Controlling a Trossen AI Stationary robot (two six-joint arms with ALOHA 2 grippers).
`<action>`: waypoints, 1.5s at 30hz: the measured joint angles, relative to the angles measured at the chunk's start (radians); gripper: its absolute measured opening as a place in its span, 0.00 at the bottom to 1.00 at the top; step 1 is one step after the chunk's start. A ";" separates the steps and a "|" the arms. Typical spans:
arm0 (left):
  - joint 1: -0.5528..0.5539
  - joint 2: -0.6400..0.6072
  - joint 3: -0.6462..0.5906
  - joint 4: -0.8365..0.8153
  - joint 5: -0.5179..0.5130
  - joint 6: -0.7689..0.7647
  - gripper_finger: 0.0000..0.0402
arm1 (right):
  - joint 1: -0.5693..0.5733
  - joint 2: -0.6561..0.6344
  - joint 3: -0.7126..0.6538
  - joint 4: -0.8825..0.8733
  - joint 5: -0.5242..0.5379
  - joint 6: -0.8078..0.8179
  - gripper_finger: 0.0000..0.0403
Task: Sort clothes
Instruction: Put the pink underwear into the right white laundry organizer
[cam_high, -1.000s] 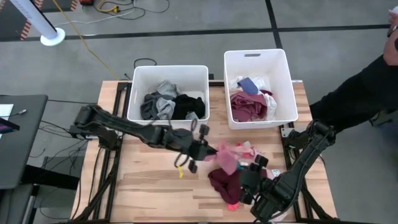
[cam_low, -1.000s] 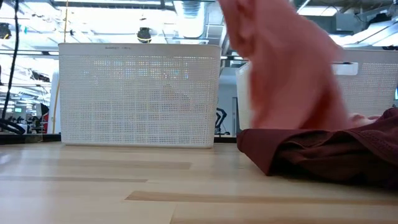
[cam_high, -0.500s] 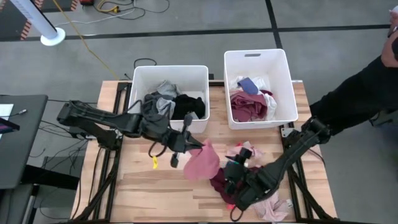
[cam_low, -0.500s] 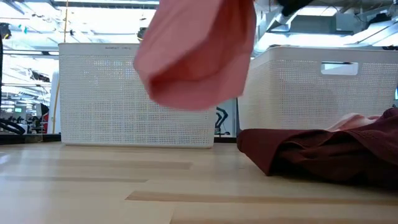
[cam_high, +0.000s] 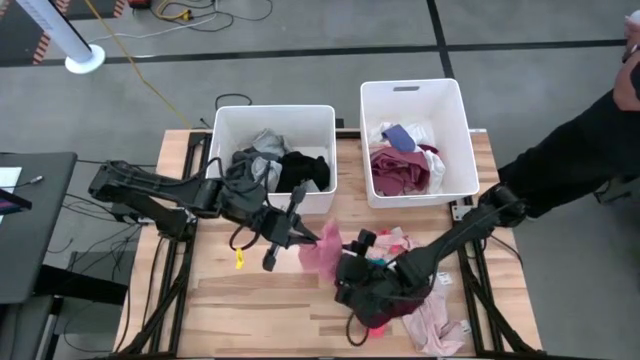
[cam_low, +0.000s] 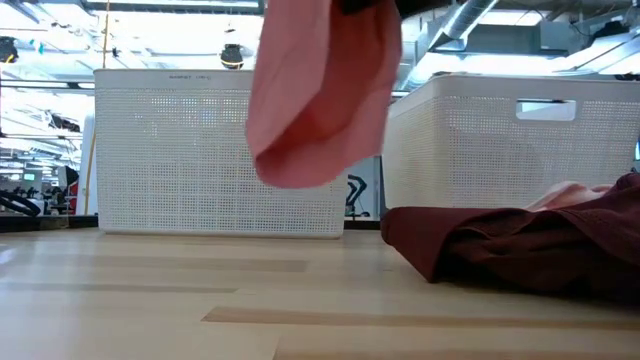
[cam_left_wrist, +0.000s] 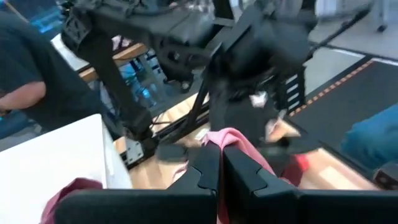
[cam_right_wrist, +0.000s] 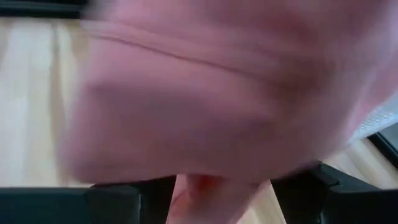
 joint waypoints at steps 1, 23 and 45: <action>-0.003 0.000 0.004 -0.001 0.007 -0.006 0.00 | -0.010 0.000 -0.009 0.015 0.000 -0.013 0.64; -0.034 -0.005 0.027 -0.098 0.065 -0.019 0.01 | -0.069 0.000 -0.063 0.430 -0.032 -0.439 0.02; -0.033 -0.119 -0.033 -0.440 -0.138 -0.190 0.38 | -0.096 -0.237 -0.063 0.397 0.168 -0.696 0.00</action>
